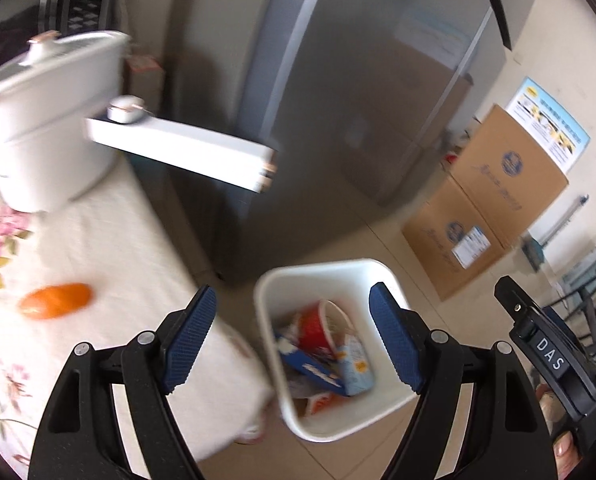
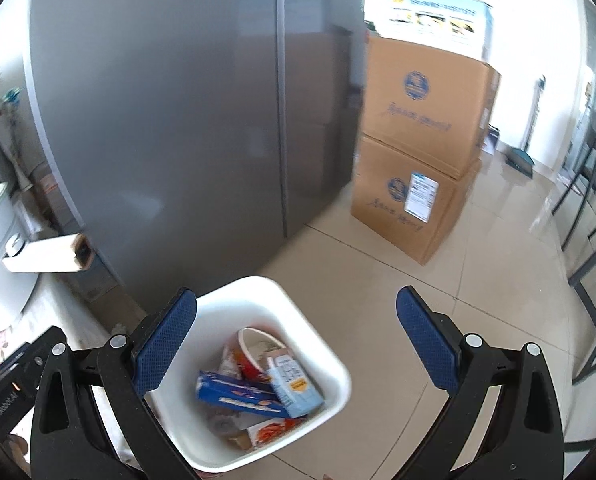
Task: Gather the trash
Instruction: 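Move both open tools back over the orange item on the table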
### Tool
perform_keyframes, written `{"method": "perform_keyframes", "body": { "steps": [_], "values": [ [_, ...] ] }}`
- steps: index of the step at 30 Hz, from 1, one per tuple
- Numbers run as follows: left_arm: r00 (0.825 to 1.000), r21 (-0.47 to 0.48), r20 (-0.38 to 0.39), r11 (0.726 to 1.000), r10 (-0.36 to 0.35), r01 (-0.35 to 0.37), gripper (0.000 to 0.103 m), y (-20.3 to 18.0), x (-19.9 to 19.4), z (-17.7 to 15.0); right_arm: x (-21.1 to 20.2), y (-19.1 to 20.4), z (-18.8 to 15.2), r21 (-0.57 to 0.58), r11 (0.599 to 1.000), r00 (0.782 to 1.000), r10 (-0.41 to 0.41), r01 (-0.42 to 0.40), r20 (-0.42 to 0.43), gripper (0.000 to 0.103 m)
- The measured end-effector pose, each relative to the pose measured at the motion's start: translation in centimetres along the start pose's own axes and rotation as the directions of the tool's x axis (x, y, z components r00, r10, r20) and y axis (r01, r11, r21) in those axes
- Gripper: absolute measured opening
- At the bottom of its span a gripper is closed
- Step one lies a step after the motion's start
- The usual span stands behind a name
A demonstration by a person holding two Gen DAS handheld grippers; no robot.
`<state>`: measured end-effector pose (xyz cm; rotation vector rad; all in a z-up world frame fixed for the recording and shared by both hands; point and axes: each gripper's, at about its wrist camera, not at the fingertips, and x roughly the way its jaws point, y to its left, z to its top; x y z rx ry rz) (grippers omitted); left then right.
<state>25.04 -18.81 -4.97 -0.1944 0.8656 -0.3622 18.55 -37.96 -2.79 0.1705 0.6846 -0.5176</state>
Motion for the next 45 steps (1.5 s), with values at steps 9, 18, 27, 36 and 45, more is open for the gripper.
{"method": "perform_keyframes", "body": {
  "steps": [9, 18, 27, 36, 45],
  "values": [
    [0.994, -0.072, 0.046, 0.992, 0.102, -0.099, 0.080, 8.5, -3.8, 0.1, -1.2, 9.3, -1.9, -0.187, 0.978, 0.995, 0.095, -0.095, -0.011, 0.096],
    [0.982, -0.169, 0.033, 0.970, 0.184, -0.176, 0.080, 17.0, -6.1, -0.8, -2.7, 17.8, -4.1, -0.341, 0.922, 0.983, 0.180, -0.180, -0.033, 0.096],
    [0.959, -0.260, 0.022, 0.928, 0.282, -0.267, 0.080, 26.1, -10.2, -1.4, -3.3, 26.4, -8.2, -0.582, 0.751, 0.947, 0.295, -0.312, -0.127, 0.096],
    [0.950, -0.323, 0.051, 0.905, 0.309, -0.277, 0.080, 31.7, -14.3, -2.2, -2.1, 33.4, -12.9, -0.768, 0.446, 0.877, 0.364, -0.460, -0.314, 0.096],
    [0.969, -0.360, 0.014, 0.905, 0.247, -0.225, 0.080, 34.1, -13.7, -3.0, 0.4, 35.9, -13.6, -0.674, 0.393, 0.776, 0.397, -0.626, -0.490, 0.091]
  ]
}}
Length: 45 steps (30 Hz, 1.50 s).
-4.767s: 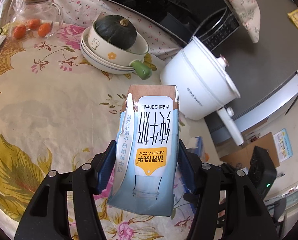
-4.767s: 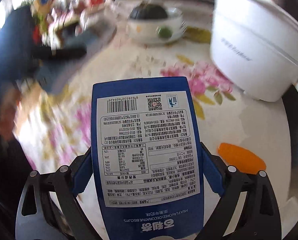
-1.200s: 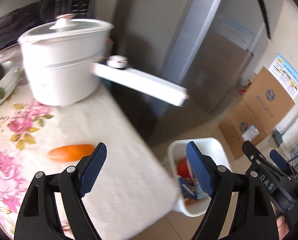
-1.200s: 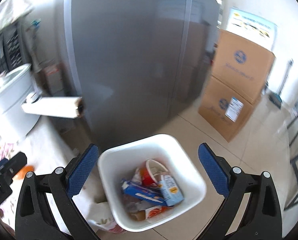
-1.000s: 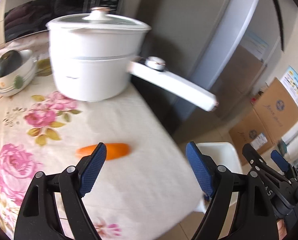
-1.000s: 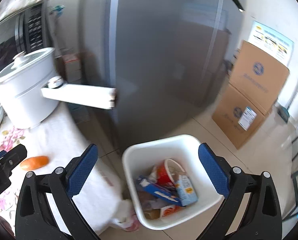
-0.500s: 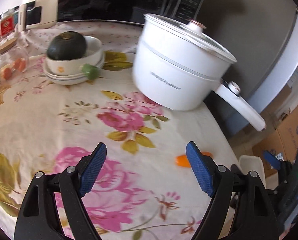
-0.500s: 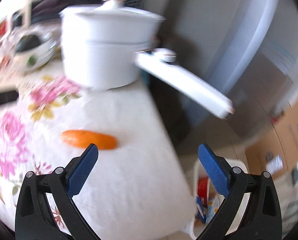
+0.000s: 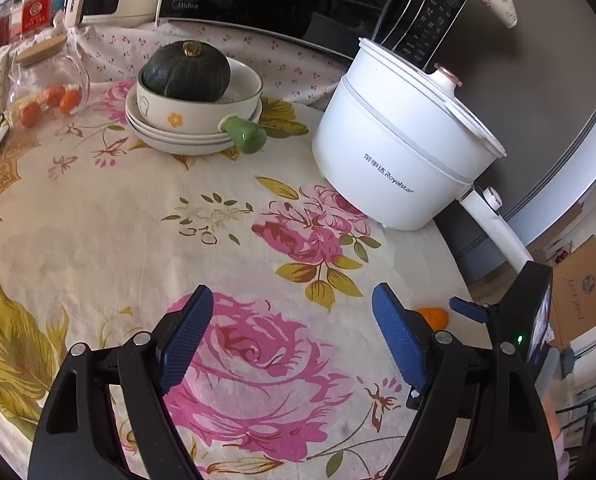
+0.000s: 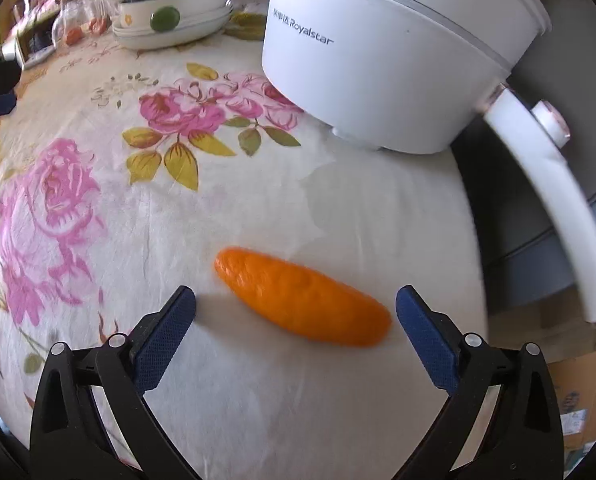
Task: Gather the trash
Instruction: 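Move both open tools back over the orange item on the table, then grasp the orange carrot-shaped item with the right tool, then carry the orange item with the right tool to the bin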
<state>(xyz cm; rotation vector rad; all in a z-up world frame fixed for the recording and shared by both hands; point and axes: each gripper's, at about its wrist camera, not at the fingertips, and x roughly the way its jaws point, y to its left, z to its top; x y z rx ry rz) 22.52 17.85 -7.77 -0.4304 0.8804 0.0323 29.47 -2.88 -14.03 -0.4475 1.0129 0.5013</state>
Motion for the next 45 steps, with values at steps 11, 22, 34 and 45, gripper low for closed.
{"method": "perform_keyframes", "body": {
  "steps": [11, 22, 34, 45],
  "values": [
    [0.999, 0.031, 0.000, 0.999, -0.037, 0.037, 0.080, -0.9, 0.2, 0.0, -0.9, 1.6, 0.1, 0.083, 0.993, 0.996, 0.085, -0.084, 0.002, 0.015],
    [0.996, 0.119, 0.094, 0.993, -0.003, -0.008, 0.080, -3.0, -1.6, -1.2, -5.6, 0.4, -1.1, 0.178, 0.975, 0.985, 0.115, -0.137, 0.126, 0.010],
    [0.986, 0.213, 0.169, 0.977, -0.015, -0.021, 0.080, -6.9, -3.3, -2.2, -12.1, -3.7, -1.9, 0.301, 0.949, 0.953, -0.003, -0.093, 0.304, 0.010],
    [0.987, 0.277, 0.147, 0.960, -0.071, 0.027, 0.080, -12.8, -2.3, -4.0, -15.9, -14.0, -8.6, 0.567, 0.819, 0.921, -0.287, 0.092, 0.265, 0.010]
  ]
}}
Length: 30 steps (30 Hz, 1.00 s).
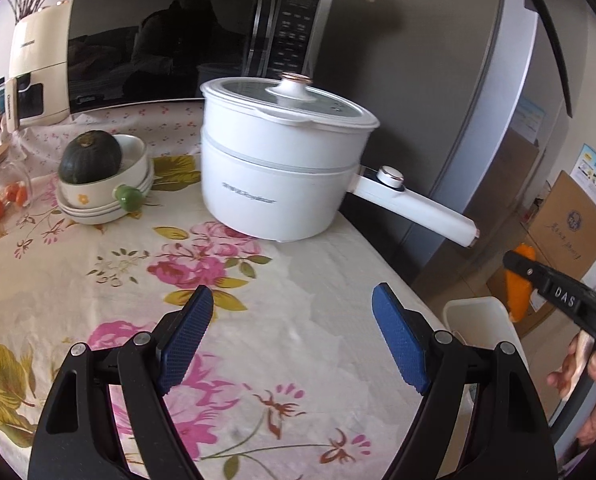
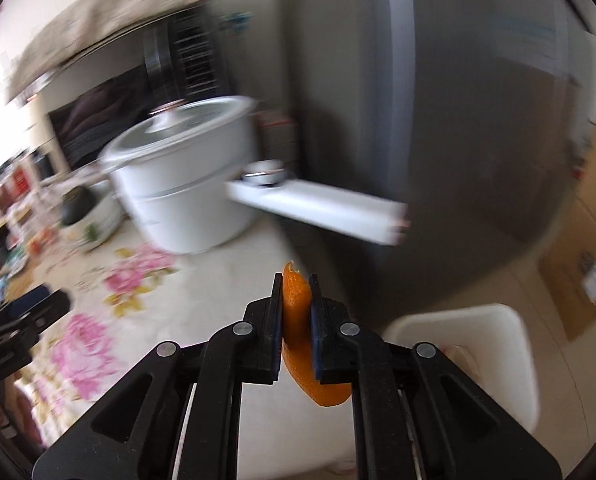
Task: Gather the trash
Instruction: 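Carry the orange item with the right tool to the bin, then open the right tool over the bin to drop the orange item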
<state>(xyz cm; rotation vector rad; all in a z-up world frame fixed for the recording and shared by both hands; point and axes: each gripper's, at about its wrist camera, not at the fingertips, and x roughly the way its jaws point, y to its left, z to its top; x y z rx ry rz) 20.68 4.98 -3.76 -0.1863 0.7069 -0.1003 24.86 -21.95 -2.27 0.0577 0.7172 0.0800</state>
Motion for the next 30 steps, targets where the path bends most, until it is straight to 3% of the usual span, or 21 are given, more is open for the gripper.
{"method": "perform_keyframes", "body": {
  "steps": [3, 5, 6, 7, 9, 12, 15, 19, 21, 25, 28, 30],
  "values": [
    [1.000, 0.021, -0.004, 1.000, -0.011, 0.012, 0.080, -1.9, 0.5, -0.2, 0.0, -3.6, -0.3, 0.073, 0.989, 0.992, -0.128, 0.128, -0.010, 0.011],
    [1.000, 0.031, 0.001, 0.999, -0.011, 0.011, 0.080, -2.9, 0.7, -0.4, -0.2, -5.2, -0.7, 0.110, 0.965, 0.971, -0.238, 0.238, -0.016, 0.018],
    [1.000, 0.035, 0.006, 0.999, -0.010, 0.010, 0.080, -3.5, 0.8, -0.4, -0.5, -6.1, -0.9, 0.136, 0.951, 0.960, -0.279, 0.278, -0.012, 0.040],
    [1.000, 0.036, 0.012, 0.999, -0.010, 0.009, 0.080, -3.9, 0.9, -0.4, -1.0, -6.5, -1.0, 0.158, 0.942, 0.953, -0.301, 0.297, 0.003, 0.074],
    [1.000, 0.037, 0.028, 0.999, -0.010, 0.009, 0.081, -4.9, 0.9, -0.3, -2.4, -6.6, -1.2, 0.180, 0.927, 0.937, -0.344, 0.328, 0.060, 0.089],
    [0.997, 0.047, 0.080, 0.999, 0.016, -0.020, 0.092, -6.1, 0.4, -0.2, -4.3, -4.4, -1.4, 0.157, 0.918, 0.905, -0.389, 0.365, 0.172, 0.097],
    [0.984, 0.074, 0.166, 0.995, 0.060, -0.073, 0.096, -7.3, -0.6, 0.0, -5.5, -2.1, -2.0, 0.141, 0.912, 0.876, -0.409, 0.385, 0.255, 0.096],
    [0.952, 0.083, 0.276, 0.983, 0.132, -0.161, 0.097, -8.0, -2.5, 0.5, -6.3, 1.0, -2.4, 0.107, 0.935, 0.882, -0.355, 0.338, 0.311, 0.096],
    [0.927, 0.073, 0.318, 0.969, 0.200, -0.235, 0.097, -8.0, -3.1, 0.5, -6.6, 2.2, -2.5, 0.088, 0.946, 0.884, -0.322, 0.310, 0.338, 0.096],
    [0.946, 0.080, 0.246, 0.968, 0.212, -0.238, 0.097, -6.8, -2.9, 0.5, -6.6, 4.6, -2.6, 0.054, 0.951, 0.884, -0.304, 0.306, 0.356, 0.096],
    [0.935, 0.050, 0.212, 0.952, 0.284, -0.301, 0.097, -5.5, -3.3, 0.5, -6.6, 5.9, -2.8, 0.052, 0.939, 0.876, -0.335, 0.339, 0.346, 0.096],
    [0.934, 0.040, 0.205, 0.951, 0.294, -0.308, 0.097, -4.8, -3.8, 0.6, -6.4, 6.4, -2.9, 0.050, 0.937, 0.879, -0.343, 0.347, 0.332, 0.096]
  ]
}}
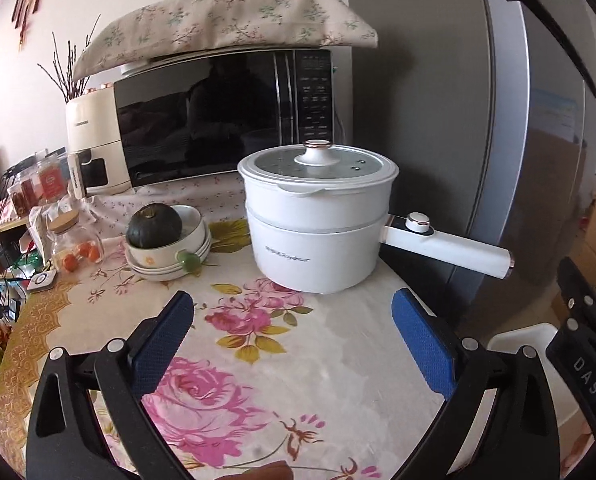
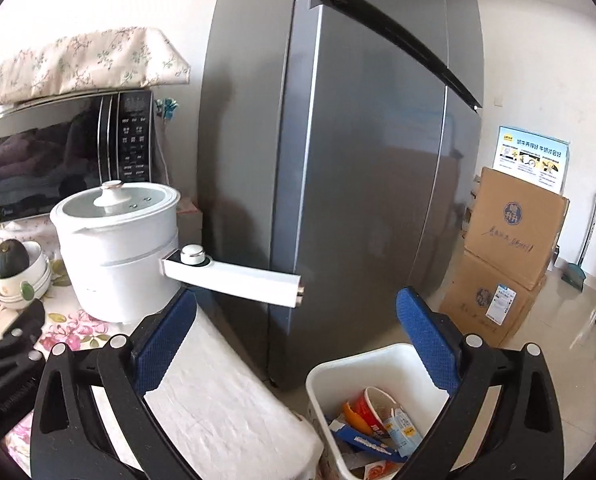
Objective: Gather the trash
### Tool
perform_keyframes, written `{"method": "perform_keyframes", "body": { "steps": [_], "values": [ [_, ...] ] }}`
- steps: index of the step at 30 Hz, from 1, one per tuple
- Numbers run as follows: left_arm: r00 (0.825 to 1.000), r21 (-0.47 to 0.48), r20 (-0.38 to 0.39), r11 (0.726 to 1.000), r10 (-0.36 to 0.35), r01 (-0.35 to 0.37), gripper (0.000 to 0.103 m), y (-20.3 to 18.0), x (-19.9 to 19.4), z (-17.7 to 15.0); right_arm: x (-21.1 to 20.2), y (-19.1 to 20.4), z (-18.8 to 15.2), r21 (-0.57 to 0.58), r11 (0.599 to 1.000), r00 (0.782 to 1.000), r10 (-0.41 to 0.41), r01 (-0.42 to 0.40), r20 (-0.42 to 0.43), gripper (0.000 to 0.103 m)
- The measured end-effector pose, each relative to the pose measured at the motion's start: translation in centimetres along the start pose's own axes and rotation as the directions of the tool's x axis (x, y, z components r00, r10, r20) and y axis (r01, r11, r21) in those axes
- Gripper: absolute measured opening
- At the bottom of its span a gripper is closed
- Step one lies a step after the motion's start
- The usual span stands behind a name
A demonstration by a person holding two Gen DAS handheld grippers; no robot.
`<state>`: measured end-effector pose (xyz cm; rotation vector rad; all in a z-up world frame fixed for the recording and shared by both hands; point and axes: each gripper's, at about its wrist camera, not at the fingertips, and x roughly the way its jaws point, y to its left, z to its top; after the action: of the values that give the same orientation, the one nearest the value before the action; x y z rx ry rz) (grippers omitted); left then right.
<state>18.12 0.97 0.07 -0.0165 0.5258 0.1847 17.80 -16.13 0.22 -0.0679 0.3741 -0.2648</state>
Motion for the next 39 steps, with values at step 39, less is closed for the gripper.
{"method": "perform_keyframes", "body": {
  "steps": [39],
  "values": [
    [0.994, -0.025, -0.080, 0.997, -0.074, 0.072, 0.097, 0.9, 0.2, -0.8, -1.3, 0.5, -1.3, -0.005, 1.000, 1.000, -0.003, 0.003, -0.018, 0.096]
  ]
}}
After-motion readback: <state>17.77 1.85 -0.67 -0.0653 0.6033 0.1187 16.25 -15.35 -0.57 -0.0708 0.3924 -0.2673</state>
